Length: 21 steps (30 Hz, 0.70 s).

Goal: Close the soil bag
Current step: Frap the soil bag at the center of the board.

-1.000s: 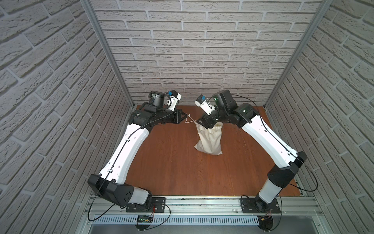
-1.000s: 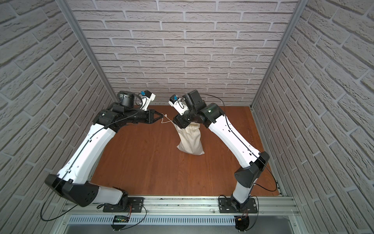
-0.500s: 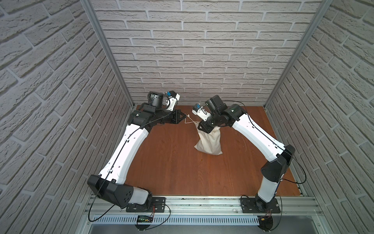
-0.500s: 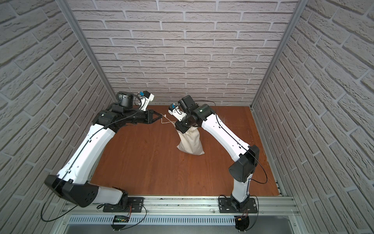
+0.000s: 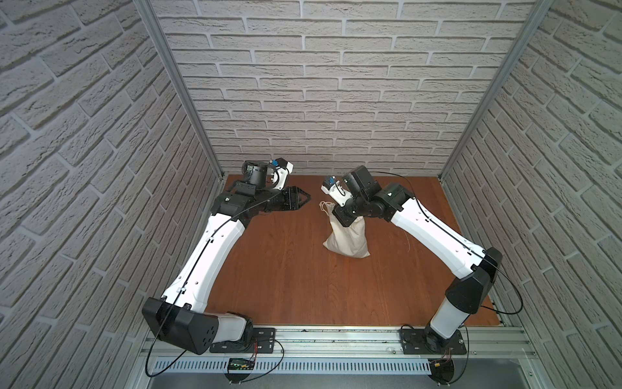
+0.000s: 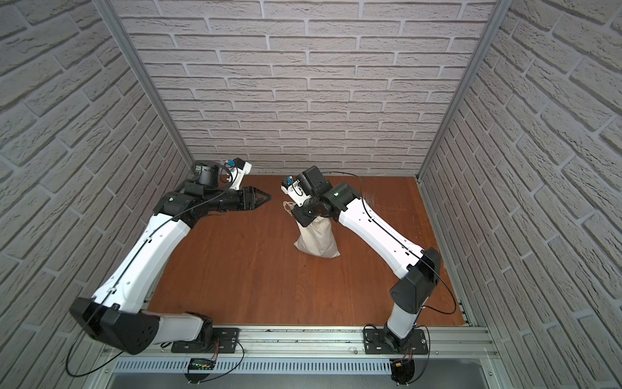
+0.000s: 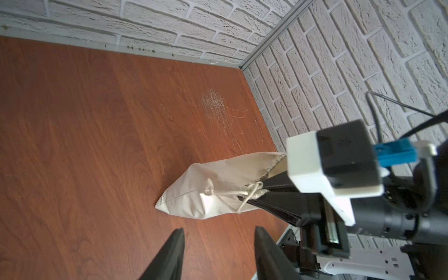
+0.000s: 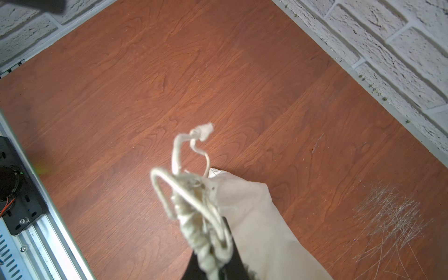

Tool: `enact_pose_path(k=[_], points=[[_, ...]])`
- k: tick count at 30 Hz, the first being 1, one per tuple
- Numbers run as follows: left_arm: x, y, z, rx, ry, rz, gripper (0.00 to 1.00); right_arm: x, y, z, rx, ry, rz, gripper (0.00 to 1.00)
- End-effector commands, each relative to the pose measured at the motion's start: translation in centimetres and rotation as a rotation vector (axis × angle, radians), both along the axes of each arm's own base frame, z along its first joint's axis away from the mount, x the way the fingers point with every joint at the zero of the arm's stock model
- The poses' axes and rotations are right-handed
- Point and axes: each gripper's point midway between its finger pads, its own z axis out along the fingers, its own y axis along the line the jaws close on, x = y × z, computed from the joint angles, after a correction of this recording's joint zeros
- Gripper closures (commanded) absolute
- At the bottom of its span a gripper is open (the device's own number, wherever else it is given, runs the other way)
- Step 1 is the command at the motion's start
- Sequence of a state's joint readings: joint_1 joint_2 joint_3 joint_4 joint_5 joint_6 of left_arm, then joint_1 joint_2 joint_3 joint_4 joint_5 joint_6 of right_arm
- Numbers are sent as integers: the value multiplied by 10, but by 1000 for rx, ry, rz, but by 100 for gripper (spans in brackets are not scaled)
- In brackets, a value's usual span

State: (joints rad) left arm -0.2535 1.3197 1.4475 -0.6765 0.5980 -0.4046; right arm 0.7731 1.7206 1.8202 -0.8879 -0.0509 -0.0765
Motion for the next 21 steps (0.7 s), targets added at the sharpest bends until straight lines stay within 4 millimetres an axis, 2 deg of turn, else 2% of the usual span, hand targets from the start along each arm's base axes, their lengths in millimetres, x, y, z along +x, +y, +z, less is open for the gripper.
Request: enact_pose_path(k=[1,6,10,15,21], points=[[-1,1,14,-72,-53,26,37,-1,8,19,62,-57,-14,97],[-1,5,-5,-152,-68,103,27,-4,10,22,66,-66,-13,97],[-2,10,-22,-211,-80,164,23,-7,10,30,83,-72,-9,97],[-6,0,-14,-296,-166,130,21,-11,9,35,85,-66,2,97],[-9,-15,-18,-296,-209,59,24,-14,9,42,99,-64,13,97]])
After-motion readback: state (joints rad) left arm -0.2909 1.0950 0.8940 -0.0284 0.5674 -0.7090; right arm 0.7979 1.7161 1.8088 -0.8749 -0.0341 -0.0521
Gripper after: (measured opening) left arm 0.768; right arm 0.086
